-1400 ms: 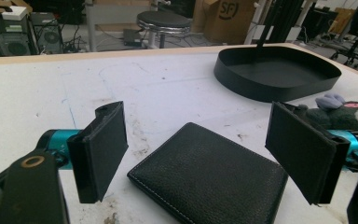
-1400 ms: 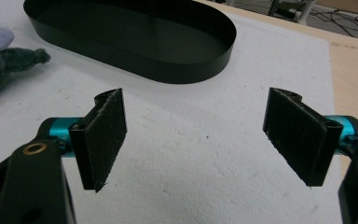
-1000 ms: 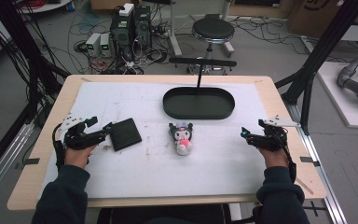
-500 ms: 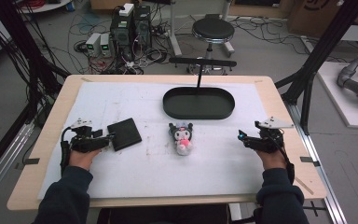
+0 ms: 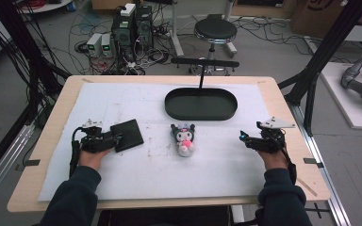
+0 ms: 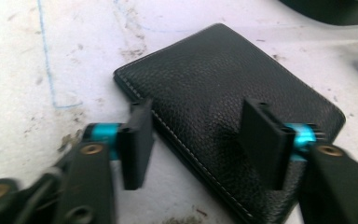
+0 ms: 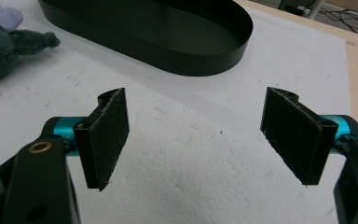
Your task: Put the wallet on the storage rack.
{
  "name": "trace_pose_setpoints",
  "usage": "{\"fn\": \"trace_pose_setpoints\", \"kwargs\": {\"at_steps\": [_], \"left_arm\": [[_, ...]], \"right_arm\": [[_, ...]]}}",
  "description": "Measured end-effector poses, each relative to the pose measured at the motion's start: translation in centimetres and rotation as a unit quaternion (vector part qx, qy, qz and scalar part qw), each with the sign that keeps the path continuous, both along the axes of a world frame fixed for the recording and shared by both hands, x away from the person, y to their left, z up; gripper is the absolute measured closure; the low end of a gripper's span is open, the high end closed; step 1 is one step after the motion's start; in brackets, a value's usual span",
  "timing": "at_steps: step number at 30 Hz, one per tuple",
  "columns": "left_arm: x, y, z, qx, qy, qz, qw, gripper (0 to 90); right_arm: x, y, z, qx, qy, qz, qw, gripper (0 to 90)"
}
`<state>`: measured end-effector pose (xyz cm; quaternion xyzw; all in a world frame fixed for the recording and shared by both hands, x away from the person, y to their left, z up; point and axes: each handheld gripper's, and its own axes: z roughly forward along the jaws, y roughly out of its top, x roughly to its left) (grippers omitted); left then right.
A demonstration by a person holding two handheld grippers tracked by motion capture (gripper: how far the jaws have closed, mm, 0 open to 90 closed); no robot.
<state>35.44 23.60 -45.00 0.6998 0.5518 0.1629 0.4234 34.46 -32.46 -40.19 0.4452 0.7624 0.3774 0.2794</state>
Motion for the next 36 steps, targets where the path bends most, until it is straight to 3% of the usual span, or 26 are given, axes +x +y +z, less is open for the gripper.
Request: {"fn": "trace_pose_setpoints", "kwargs": {"at_steps": [1,2,6,10,11,12,13,14,15,16,18,19,22,24,26,27,29,31,34,35,36], "left_arm": [[-0.1,0.0,0.1,-0.001,-0.004,0.002,1.0000,51.7],[-0.1,0.0,0.1,0.006,-0.012,0.001,0.9999,66.9],[-0.4,0.1,0.3,0.032,-0.031,-0.002,0.9990,89.5],[-0.4,0.2,0.2,0.021,-0.027,0.001,0.9994,89.4],[-0.3,0.7,0.1,-0.019,-0.015,0.012,0.9996,87.6],[-0.3,0.7,0.1,-0.019,-0.015,0.012,0.9996,79.0],[-0.2,0.9,0.0,-0.078,0.005,0.013,0.9968,68.7],[-0.2,0.9,0.0,-0.078,0.005,0.013,0.9968,61.2],[-0.3,0.8,-0.1,-0.087,0.005,0.010,0.9961,61.2],[-0.3,0.5,-0.1,-0.088,0.002,0.006,0.9961,53.2],[-0.5,-0.3,-0.1,-0.077,-0.011,0.002,0.9970,35.6],[-0.5,-0.8,-0.1,-0.062,-0.015,0.004,0.9980,33.3],[-0.7,-1.9,0.1,-0.006,-0.027,0.013,0.9995,36.7],[-0.9,-2.7,0.2,0.035,-0.032,0.023,0.9986,39.4],[-0.9,-3.1,0.3,0.062,-0.034,0.032,0.9970,39.3],[-0.8,-3.0,0.3,0.066,-0.031,0.036,0.9967,37.1],[-0.7,-2.5,0.2,0.047,-0.018,0.049,0.9976,33.5],[-0.5,-2.3,0.1,0.033,-0.012,0.042,0.9985,35.1],[-0.4,-2.1,0.0,0.019,-0.007,0.032,0.9993,41.3],[-0.3,-1.7,0.0,0.004,-0.002,0.034,0.9994,45.4],[-0.3,-1.7,0.0,0.004,-0.002,0.034,0.9994,53.3]], "right_arm": [[0.0,0.0,0.0,0.000,0.000,0.000,1.0000,23.8],[0.0,0.0,0.0,-0.002,0.000,-0.001,1.0000,23.8],[0.1,0.0,-0.1,-0.001,0.005,-0.007,1.0000,23.9],[0.1,-0.1,0.0,-0.002,0.004,-0.008,1.0000,23.9],[0.0,-0.1,0.0,-0.001,0.005,-0.009,0.9999,23.9],[0.0,-0.2,0.0,0.000,0.005,-0.009,0.9999,23.9],[0.0,-0.2,0.0,0.000,0.004,-0.009,1.0000,23.9],[0.0,-0.2,0.0,0.000,0.004,-0.009,1.0000,23.9],[0.0,-0.2,0.0,0.000,0.005,-0.009,0.9999,23.9],[0.0,-0.2,0.0,0.000,0.004,-0.010,0.9999,23.9],[0.0,-0.2,-0.1,-0.001,0.006,-0.011,0.9999,23.9],[0.0,-0.2,-0.1,-0.002,0.007,-0.011,0.9999,23.9],[0.0,-0.2,-0.1,-0.003,0.006,-0.010,0.9999,23.9],[0.0,-0.2,-0.1,-0.001,0.006,-0.012,0.9999,23.9],[-0.1,-0.3,0.0,0.000,0.006,-0.012,0.9999,23.9],[-0.1,-0.4,0.0,0.001,0.005,-0.013,0.9999,23.9],[-0.3,-0.7,-0.1,0.003,0.005,-0.014,0.9999,23.9],[-0.3,-0.8,-0.1,0.002,0.005,-0.015,0.9999,23.9],[-0.3,-1.2,-0.2,0.006,0.008,-0.020,0.9998,23.9],[-0.4,-1.1,-0.1,0.006,0.008,-0.020,0.9998,23.9],[-0.4,-1.1,-0.1,0.006,0.008,-0.020,0.9998,23.9]]}}
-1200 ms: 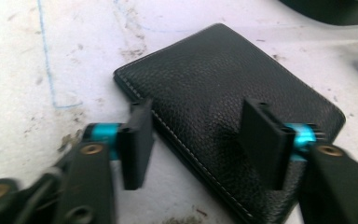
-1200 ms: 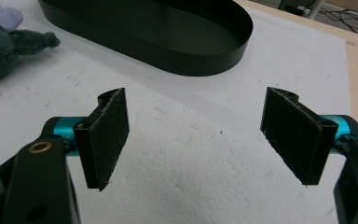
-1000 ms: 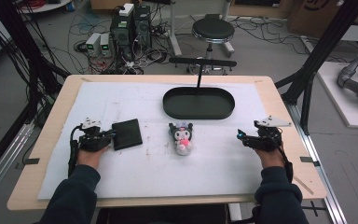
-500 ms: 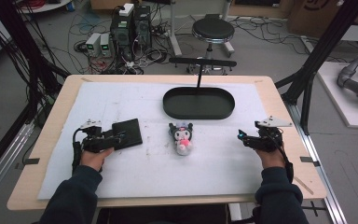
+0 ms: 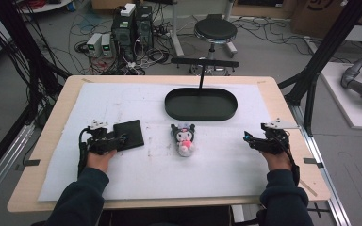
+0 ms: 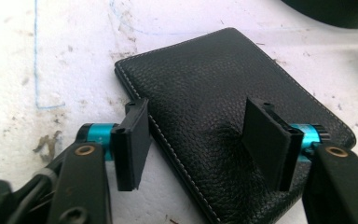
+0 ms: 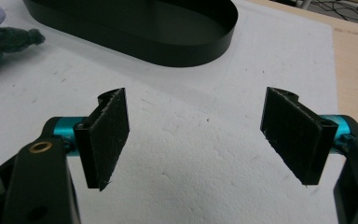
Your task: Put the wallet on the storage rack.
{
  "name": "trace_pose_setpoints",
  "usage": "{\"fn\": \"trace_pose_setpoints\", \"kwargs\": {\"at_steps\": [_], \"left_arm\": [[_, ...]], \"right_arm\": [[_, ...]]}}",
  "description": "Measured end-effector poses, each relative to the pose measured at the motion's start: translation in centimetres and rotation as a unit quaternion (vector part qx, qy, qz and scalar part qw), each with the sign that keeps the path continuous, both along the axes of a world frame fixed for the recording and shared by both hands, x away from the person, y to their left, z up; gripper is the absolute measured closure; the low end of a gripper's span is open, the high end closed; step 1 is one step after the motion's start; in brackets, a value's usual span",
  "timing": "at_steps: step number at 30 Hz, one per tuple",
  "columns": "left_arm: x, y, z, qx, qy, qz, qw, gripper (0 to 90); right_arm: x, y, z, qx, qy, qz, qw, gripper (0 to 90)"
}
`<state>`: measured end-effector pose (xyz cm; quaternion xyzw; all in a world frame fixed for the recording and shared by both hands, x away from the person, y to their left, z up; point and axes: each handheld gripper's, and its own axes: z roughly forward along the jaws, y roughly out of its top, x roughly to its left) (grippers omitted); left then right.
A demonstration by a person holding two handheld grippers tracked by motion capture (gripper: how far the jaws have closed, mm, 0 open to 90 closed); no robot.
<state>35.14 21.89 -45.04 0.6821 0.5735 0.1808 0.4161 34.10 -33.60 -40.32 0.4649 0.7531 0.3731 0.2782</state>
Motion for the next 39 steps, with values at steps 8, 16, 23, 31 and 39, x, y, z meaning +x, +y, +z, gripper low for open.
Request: {"fn": "trace_pose_setpoints", "kwargs": {"at_steps": [8,16,23,31,39], "left_arm": [[-0.3,0.4,0.0,-0.032,-0.012,-0.043,0.9985,89.8],[-0.1,0.6,-0.6,-0.121,0.030,-0.026,0.9919,46.5],[-0.5,-1.7,-0.1,-0.011,0.005,-0.025,0.9996,57.4],[-0.9,-1.6,0.1,-0.007,-0.013,0.005,0.9999,78.2],[-0.8,-0.8,0.0,-0.045,-0.002,0.007,0.9990,84.0]], "right_arm": [[0.1,0.3,0.1,-0.005,-0.003,0.004,1.0000,23.9],[0.0,0.2,0.1,-0.004,-0.002,0.001,1.0000,23.9],[0.1,0.6,0.2,-0.006,-0.003,0.006,1.0000,24.1],[0.2,0.7,0.4,-0.005,-0.007,0.006,0.9999,24.3],[0.1,0.4,0.5,0.001,-0.006,-0.002,1.0000,24.3]]}}
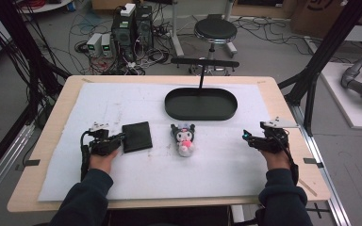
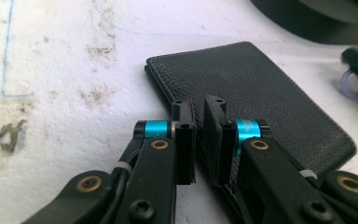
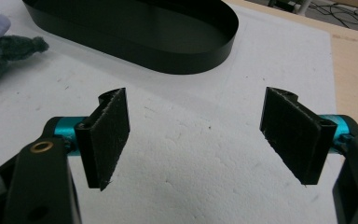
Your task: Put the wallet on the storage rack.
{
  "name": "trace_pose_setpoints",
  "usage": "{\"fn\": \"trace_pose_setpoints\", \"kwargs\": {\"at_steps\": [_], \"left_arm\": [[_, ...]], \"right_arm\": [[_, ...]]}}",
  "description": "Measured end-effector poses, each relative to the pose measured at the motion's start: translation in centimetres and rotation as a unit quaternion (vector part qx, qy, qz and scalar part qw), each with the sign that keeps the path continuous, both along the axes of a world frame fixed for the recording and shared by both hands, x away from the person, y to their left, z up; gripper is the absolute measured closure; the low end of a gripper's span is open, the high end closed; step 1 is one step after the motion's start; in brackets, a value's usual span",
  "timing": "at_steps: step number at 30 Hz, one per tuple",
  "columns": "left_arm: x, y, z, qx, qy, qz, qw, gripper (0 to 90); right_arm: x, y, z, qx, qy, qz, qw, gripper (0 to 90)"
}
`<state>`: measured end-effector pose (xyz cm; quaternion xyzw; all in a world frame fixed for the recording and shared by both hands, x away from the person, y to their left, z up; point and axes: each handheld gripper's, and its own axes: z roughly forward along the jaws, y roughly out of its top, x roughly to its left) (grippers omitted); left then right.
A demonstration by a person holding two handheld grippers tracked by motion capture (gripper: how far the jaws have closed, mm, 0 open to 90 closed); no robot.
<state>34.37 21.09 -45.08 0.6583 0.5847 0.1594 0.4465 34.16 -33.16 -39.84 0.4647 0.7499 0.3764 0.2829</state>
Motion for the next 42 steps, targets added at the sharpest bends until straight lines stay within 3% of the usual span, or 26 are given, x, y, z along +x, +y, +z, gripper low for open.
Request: {"fn": "trace_pose_setpoints", "kwargs": {"at_steps": [1,3,6,8,9,10,11,12,13,14,15,17,18,19,20,21,22,27,28,31,33,36,37,39,42], "left_arm": [[0.0,0.3,0.0,-0.008,-0.002,-0.002,1.0000,86.3],[0.0,0.6,0.0,-0.043,-0.012,-0.021,0.9988,90.0],[-0.1,0.4,0.2,-0.045,-0.013,-0.023,0.9986,90.0],[-0.1,0.6,0.1,-0.046,-0.008,-0.001,0.9989,90.0],[-0.2,1.1,-0.1,-0.068,0.000,0.015,0.9976,89.6],[-0.2,1.1,-0.1,-0.068,0.000,0.015,0.9976,85.7],[0.0,1.2,-0.3,-0.078,0.012,0.010,0.9968,85.7],[0.2,1.2,-0.7,-0.094,0.038,-0.010,0.9948,76.6],[0.5,1.2,-0.9,-0.105,0.048,-0.019,0.9931,71.6],[0.6,1.3,-0.9,-0.114,0.049,-0.026,0.9920,63.0],[0.6,1.2,-0.9,-0.122,0.051,-0.029,0.9908,63.0],[0.8,0.9,-0.9,-0.124,0.050,-0.036,0.9903,57.0],[0.8,0.6,-0.8,-0.116,0.050,-0.035,0.9914,55.9],[0.8,0.4,-0.8,-0.106,0.049,-0.032,0.9927,57.2],[0.8,0.1,-0.7,-0.087,0.046,-0.031,0.9947,67.9],[0.9,0.0,-0.7,-0.085,0.047,-0.027,0.9949,67.9],[1.0,-0.1,-0.8,-0.090,0.048,-0.024,0.9945,72.7],[1.1,0.0,-0.8,-0.103,0.047,-0.018,0.9933,79.3],[1.1,0.2,-0.7,-0.114,0.043,-0.020,0.9924,85.8],[1.2,0.6,-0.8,-0.148,0.042,-0.031,0.9876,90.0],[1.3,0.5,-1.0,-0.168,0.049,-0.043,0.9837,89.9],[1.4,0.3,-1.1,-0.163,0.053,-0.045,0.9841,89.9],[1.4,0.4,-1.1,-0.156,0.055,-0.042,0.9853,89.6],[1.3,0.5,-0.9,-0.158,0.057,-0.037,0.9851,74.2],[1.4,0.6,-1.0,-0.145,0.081,-0.052,0.9847,68.1]], "right_arm": [[0.0,-0.1,0.0,-0.002,-0.001,0.001,1.0000,24.3],[-0.1,-0.1,0.0,-0.001,-0.002,0.000,1.0000,24.3],[-0.1,-0.2,0.0,0.001,-0.001,-0.003,1.0000,24.3],[-0.1,-0.2,0.0,0.001,-0.001,-0.003,1.0000,24.4],[-0.2,-0.3,0.0,0.000,-0.001,-0.003,1.0000,24.4],[-0.2,-0.3,0.0,0.000,-0.001,-0.003,1.0000,24.4],[-0.2,-0.3,0.0,0.001,-0.001,-0.003,1.0000,24.4],[-0.2,-0.3,0.0,0.002,-0.001,-0.004,1.0000,24.4],[-0.2,-0.4,0.0,0.001,0.000,-0.004,1.0000,24.5],[-0.1,-0.3,-0.1,0.002,0.001,-0.004,1.0000,24.5],[-0.1,-0.3,-0.1,0.002,0.001,-0.004,1.0000,24.5],[-0.1,-0.2,-0.1,0.000,0.002,-0.003,1.0000,24.5],[-0.1,-0.1,-0.1,-0.001,0.002,-0.001,1.0000,24.6],[-0.1,0.0,-0.1,-0.002,0.002,0.001,1.0000,24.7],[-0.1,0.1,0.0,-0.003,0.003,0.002,1.0000,24.8],[-0.1,0.1,0.0,-0.003,0.003,0.002,1.0000,24.8],[0.0,0.1,0.0,-0.003,0.003,0.003,1.0000,24.8],[-0.1,0.0,0.0,-0.001,0.002,0.001,1.0000,24.8],[0.0,-0.1,-0.1,0.001,0.004,-0.001,1.0000,24.8],[0.0,-0.3,-0.2,0.001,0.006,-0.002,1.0000,24.8],[-0.1,-0.4,-0.2,0.000,0.005,-0.003,1.0000,24.8],[-0.1,-0.4,-0.2,0.000,0.005,-0.005,1.0000,24.8],[-0.1,-0.5,-0.1,0.001,0.004,-0.004,1.0000,24.8],[-0.2,-0.6,-0.1,0.001,0.003,-0.005,1.0000,24.8],[-0.2,-0.5,-0.1,0.002,0.004,-0.006,1.0000,24.8]]}}
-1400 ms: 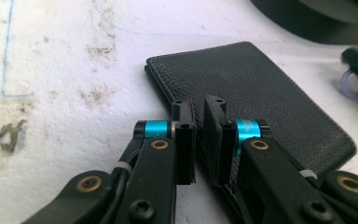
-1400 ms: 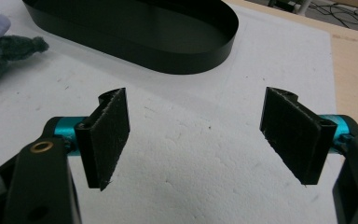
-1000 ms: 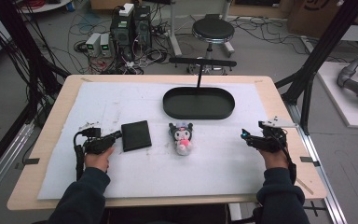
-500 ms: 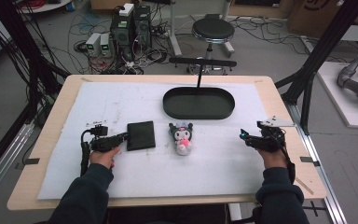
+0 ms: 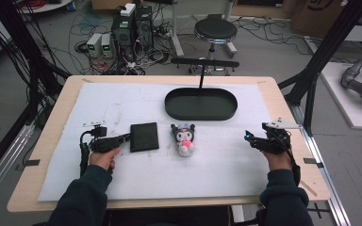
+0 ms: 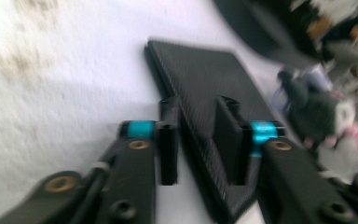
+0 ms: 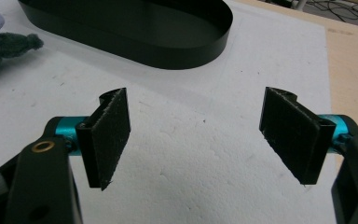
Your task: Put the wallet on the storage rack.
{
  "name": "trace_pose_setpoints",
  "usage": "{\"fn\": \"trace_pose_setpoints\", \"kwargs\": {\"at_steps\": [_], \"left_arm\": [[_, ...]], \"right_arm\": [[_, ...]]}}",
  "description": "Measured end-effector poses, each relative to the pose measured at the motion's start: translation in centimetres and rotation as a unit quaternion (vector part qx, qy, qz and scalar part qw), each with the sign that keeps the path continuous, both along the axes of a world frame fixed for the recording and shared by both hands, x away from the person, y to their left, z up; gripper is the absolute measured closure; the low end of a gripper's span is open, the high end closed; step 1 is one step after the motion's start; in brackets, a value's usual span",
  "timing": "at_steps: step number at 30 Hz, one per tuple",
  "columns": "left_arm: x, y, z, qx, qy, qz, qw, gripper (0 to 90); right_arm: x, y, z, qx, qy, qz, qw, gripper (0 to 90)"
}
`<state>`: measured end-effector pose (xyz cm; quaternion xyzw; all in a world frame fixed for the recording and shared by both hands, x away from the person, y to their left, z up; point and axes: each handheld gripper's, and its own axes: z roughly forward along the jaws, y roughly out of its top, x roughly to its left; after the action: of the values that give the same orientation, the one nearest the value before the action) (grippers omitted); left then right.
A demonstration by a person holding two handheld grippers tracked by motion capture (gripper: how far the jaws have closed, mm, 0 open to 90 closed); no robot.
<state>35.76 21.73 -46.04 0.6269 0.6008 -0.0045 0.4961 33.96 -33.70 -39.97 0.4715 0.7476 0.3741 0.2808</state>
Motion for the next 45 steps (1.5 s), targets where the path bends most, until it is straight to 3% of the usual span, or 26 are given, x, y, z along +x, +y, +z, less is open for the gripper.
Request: {"fn": "trace_pose_setpoints", "kwargs": {"at_steps": [4,16,27,33,35,37,41,45], "left_arm": [[0.3,0.1,-0.2,-0.034,0.011,-0.007,0.9994,62.4],[0.4,0.5,-0.2,-0.077,0.017,-0.006,0.9969,61.2],[0.5,0.5,-0.5,-0.087,0.028,-0.009,0.9957,61.1],[0.6,0.6,-0.6,-0.088,0.040,0.000,0.9953,67.2],[0.6,0.6,-0.8,-0.086,0.047,-0.002,0.9952,74.4],[0.7,0.4,-0.9,-0.091,0.052,-0.002,0.9946,79.4],[0.7,0.3,-1.0,-0.103,0.054,-0.001,0.9932,81.1],[0.7,0.4,-0.9,-0.125,0.045,-0.004,0.9911,82.6]], "right_arm": [[0.0,0.1,0.1,-0.003,-0.001,0.003,1.0000,24.9],[0.0,0.0,0.0,-0.002,-0.001,0.001,1.0000,24.9],[0.0,0.1,0.1,-0.004,0.000,0.001,1.0000,24.9],[0.0,0.1,0.1,-0.005,-0.001,0.002,1.0000,24.9],[0.0,0.2,0.1,-0.005,0.000,0.001,1.0000,24.9],[0.0,0.2,0.1,-0.005,0.000,0.001,1.0000,24.9],[0.0,0.2,0.1,-0.005,0.000,0.001,1.0000,24.9],[0.0,0.1,0.1,-0.005,0.000,0.001,1.0000,24.9]]}}
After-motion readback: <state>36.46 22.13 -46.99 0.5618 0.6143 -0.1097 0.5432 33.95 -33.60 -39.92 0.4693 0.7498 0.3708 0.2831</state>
